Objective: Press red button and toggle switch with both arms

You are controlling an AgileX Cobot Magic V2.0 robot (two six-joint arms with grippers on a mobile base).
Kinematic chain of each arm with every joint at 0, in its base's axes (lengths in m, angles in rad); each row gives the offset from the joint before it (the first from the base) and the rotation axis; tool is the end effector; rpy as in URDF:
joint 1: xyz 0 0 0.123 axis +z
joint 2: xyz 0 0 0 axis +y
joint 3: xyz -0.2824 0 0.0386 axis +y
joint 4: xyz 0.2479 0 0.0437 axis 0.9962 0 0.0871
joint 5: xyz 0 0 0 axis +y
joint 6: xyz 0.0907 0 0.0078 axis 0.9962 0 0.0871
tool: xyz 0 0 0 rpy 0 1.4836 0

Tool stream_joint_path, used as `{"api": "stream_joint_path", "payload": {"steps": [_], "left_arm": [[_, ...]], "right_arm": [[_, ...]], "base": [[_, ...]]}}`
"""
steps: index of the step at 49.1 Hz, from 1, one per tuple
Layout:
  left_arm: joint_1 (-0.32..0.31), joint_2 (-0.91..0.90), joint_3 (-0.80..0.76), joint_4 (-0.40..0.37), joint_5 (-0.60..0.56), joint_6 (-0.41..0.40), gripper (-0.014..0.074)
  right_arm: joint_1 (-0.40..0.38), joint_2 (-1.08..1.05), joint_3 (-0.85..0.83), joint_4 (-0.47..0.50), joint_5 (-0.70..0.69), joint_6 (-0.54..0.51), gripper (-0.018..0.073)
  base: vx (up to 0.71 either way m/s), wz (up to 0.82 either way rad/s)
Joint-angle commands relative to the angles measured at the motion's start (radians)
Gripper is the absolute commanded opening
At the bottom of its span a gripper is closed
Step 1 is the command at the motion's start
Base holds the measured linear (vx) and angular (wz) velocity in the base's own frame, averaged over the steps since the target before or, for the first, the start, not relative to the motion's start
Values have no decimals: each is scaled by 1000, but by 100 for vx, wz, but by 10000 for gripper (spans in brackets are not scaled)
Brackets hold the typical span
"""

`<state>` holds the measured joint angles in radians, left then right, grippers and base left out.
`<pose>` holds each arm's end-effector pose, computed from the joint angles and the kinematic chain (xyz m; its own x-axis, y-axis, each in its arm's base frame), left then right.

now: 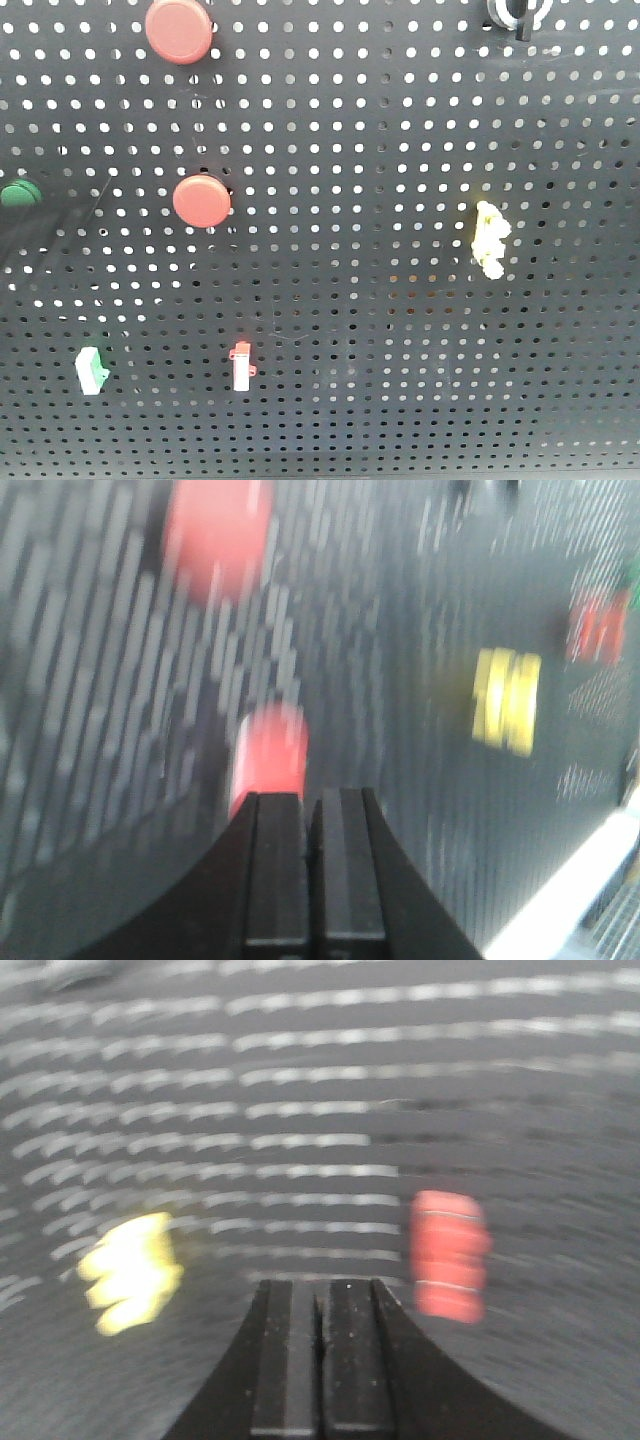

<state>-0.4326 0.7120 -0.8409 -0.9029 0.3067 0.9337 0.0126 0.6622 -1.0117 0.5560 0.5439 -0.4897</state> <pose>0.1181 -0.0784 0.4138 0.0540 0.0330 -0.9980 0.6204 0.7820 0.0594 0.1061 0.0263 0.4496 -0.0375 -0.0014 -0.9993 -0.2851 0.9585 0.0093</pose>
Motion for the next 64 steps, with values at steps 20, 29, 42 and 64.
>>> {"api": "stream_joint_path", "payload": {"steps": [20,29,42,64], "left_arm": [[1,-172,171,-26,-110,-113,2],[1,-172,171,-26,-108,-113,2],[1,-172,171,-26,-107,-113,2],[1,-172,171,-26,-105,-113,2]], "right_arm": [[124,520,-479,857,266,-538,-3],[229,574,-540,741,56,-488,-3],[226,577,-542,589,36,-398,-3],[226,550,-542,449,16,-224,-3]], "base": [[0,0],[0,0],[0,0],[0,0]]}}
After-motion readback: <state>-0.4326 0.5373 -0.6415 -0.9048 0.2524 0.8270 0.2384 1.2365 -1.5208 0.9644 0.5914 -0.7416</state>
